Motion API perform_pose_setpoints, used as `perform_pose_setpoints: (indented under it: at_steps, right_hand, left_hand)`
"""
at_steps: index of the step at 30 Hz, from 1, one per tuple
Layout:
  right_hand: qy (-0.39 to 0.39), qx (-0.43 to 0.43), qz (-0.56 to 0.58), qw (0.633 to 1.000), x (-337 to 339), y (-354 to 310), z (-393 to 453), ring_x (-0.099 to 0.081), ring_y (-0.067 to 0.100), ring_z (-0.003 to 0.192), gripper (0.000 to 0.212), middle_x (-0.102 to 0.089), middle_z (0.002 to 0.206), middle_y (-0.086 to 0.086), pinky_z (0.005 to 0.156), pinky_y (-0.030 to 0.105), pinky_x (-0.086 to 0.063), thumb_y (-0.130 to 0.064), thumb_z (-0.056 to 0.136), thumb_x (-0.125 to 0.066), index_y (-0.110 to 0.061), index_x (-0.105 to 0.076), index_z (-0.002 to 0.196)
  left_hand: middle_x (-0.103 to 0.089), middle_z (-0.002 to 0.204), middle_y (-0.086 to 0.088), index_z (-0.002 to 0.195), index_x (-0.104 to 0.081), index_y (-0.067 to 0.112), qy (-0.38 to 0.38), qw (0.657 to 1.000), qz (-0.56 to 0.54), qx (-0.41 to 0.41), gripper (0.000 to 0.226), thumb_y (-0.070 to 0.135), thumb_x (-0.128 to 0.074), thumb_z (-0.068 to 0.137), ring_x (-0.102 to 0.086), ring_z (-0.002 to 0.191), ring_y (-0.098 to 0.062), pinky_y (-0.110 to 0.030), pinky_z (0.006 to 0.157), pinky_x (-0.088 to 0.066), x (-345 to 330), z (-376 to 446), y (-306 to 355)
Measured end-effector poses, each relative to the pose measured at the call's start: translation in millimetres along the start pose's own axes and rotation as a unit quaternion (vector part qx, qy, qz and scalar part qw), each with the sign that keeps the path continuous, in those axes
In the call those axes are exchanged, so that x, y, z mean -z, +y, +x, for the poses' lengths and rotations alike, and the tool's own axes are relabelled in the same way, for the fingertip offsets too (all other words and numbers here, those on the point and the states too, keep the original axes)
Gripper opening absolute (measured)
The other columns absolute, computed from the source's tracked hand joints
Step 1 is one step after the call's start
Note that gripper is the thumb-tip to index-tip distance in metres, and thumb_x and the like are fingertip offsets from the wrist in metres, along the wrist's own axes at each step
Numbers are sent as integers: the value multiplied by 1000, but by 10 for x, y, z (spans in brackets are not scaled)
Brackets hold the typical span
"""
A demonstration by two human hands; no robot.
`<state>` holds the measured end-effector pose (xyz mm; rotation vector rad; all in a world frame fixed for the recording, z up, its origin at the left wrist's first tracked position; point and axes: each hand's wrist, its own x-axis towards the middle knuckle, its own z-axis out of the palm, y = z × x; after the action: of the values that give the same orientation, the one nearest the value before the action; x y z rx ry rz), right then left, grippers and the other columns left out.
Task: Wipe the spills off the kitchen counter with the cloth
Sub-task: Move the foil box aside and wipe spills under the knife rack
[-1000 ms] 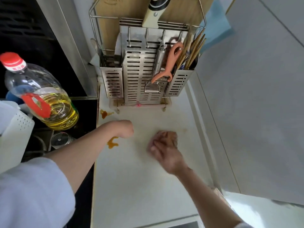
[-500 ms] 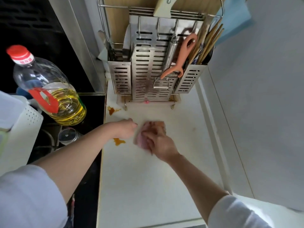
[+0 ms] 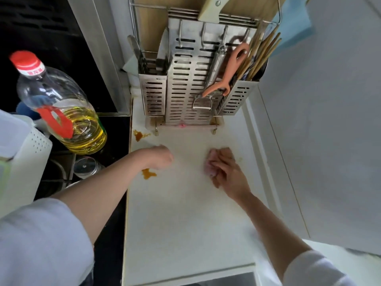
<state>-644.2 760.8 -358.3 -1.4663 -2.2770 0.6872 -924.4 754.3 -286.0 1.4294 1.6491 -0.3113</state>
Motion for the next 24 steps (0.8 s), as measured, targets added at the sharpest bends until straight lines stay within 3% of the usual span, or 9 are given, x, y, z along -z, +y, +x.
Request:
perform_pose_setpoints:
  at_steps: [2,4,6,8,11,14,17,20,24]
  right_hand:
    - [43,-168,-24,984,282,246,-67,-59,26,110,30,-51,125,0,69,29,-48,-28,102,-48,-21,-53,130]
    - [68,-283,-66,954,331,204,-108,-58,28,113,32,-47,124,-7,73,25,-47,-38,98,-49,-29,-53,129]
    - [56,-199,-49,977,154,-91,-266,-62,25,104,26,-41,132,-4,80,30,-53,-35,90,-61,-29,-61,115]
    - [-12,-61,41,997,-82,-473,-605,-64,11,93,9,-43,127,-8,75,26,-55,-26,87,-67,-28,-69,96]
    - [-128,64,70,987,-129,-689,-993,-60,4,105,16,-43,133,-15,77,21,-56,-24,88,-66,-34,-70,100]
    - [-31,-91,23,995,129,-184,-836,-60,21,108,29,-42,136,-7,79,35,-57,-19,92,-59,-33,-63,118]
    - [78,-333,-103,934,254,166,-680,-48,38,122,49,-32,149,8,95,41,-47,-20,94,-52,-27,-44,142]
    - [35,-261,-127,956,-94,-214,-965,-35,38,136,50,-29,152,11,88,46,-52,-13,88,-55,-24,-49,137]
    - [-10,-178,-125,976,-181,-453,-1659,-45,36,128,36,-44,146,8,67,46,-58,-22,92,-59,-27,-53,127]
  left_hand:
    - [-54,97,-30,89,-50,-12,3,1000,-3,10,22,-9,-28,85,-41,73,-21,-29,55,-31,-7,-30,34]
    - [-43,134,-34,109,-52,-10,10,999,-30,31,33,-7,-26,89,-51,104,-34,-33,82,-43,-20,-26,35]
    - [-29,149,-29,122,-55,-1,15,1000,-5,19,39,-2,-27,94,-40,130,-42,-40,104,-36,-16,-22,9]
    - [-27,154,-23,135,-53,8,15,999,41,9,42,5,-35,97,-35,137,-41,-44,108,-35,-7,22,10]
    - [-11,156,-34,145,-36,-4,1,997,79,24,50,7,-32,97,-17,144,-50,-49,117,-24,-70,93,107]
    - [3,152,-43,147,-21,-11,-13,997,48,52,54,11,-28,98,1,144,-56,-55,120,-10,-138,130,159]
    - [-4,150,-45,142,-30,-10,-15,997,63,43,53,16,-29,96,0,143,-56,-60,118,-12,-175,254,78]
    - [-2,150,-46,142,-30,-9,-11,997,74,35,54,19,-29,96,-1,143,-56,-59,118,-13,-192,275,29]
    - [-3,153,-42,146,-31,-3,5,996,89,4,54,24,-32,100,-3,145,-53,-54,120,-12,-151,177,16]
